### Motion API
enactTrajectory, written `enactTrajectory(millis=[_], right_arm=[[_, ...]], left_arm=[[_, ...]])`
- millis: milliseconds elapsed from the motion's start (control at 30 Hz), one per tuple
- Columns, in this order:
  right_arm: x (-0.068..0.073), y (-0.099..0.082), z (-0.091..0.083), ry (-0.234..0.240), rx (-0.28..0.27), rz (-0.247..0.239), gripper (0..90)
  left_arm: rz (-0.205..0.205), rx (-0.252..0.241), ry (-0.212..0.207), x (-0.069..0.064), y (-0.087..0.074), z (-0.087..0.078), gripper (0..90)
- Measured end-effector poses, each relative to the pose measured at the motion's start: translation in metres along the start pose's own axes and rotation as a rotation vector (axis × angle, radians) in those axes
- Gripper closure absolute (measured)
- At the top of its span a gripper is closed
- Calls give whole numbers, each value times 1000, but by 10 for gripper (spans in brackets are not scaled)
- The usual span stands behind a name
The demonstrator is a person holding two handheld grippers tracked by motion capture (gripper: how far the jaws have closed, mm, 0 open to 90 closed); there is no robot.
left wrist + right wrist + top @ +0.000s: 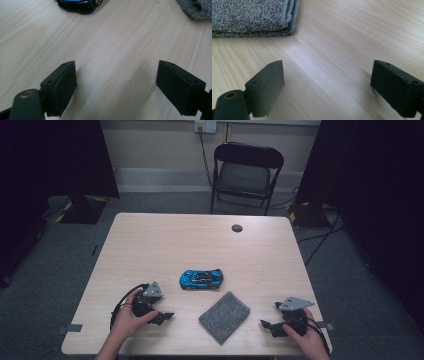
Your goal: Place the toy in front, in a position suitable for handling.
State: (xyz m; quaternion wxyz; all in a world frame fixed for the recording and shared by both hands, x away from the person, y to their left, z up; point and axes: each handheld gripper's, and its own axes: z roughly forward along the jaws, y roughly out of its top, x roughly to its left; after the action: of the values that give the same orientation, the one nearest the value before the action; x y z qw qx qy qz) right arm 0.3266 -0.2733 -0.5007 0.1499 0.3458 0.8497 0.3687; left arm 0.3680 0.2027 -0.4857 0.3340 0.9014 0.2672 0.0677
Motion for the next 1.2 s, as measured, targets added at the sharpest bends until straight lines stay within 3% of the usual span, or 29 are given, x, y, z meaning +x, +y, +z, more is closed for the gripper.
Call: enactTrajectory(millis=[33, 200, 267, 467, 500, 633, 800, 1200], right_arm=[[0, 0, 0, 0, 0, -1, 110], [0, 0, 0, 0, 1, -1, 110], [0, 0, 0, 0, 0, 0, 110], [0, 0, 0, 0, 0, 0, 110], [0, 0, 0, 0, 0, 0, 110], [0, 0, 0, 0, 0, -1, 110], [0, 0, 0, 0, 0, 0, 110], [0, 0, 0, 0, 0, -1, 110]], left_arm=[[19, -1, -1, 3, 6, -1, 166], [30, -30, -24, 11, 26, 0, 162], [42, -29, -21, 16, 40, 7, 162], [59, -33, -27, 25, 60, 23, 163], [75, -8, -34, 27, 63, 23, 163], [57, -63, -37, 30, 76, 34, 166], [72, -74, -48, 33, 93, 47, 166], [82, -89, -65, 34, 107, 66, 164]])
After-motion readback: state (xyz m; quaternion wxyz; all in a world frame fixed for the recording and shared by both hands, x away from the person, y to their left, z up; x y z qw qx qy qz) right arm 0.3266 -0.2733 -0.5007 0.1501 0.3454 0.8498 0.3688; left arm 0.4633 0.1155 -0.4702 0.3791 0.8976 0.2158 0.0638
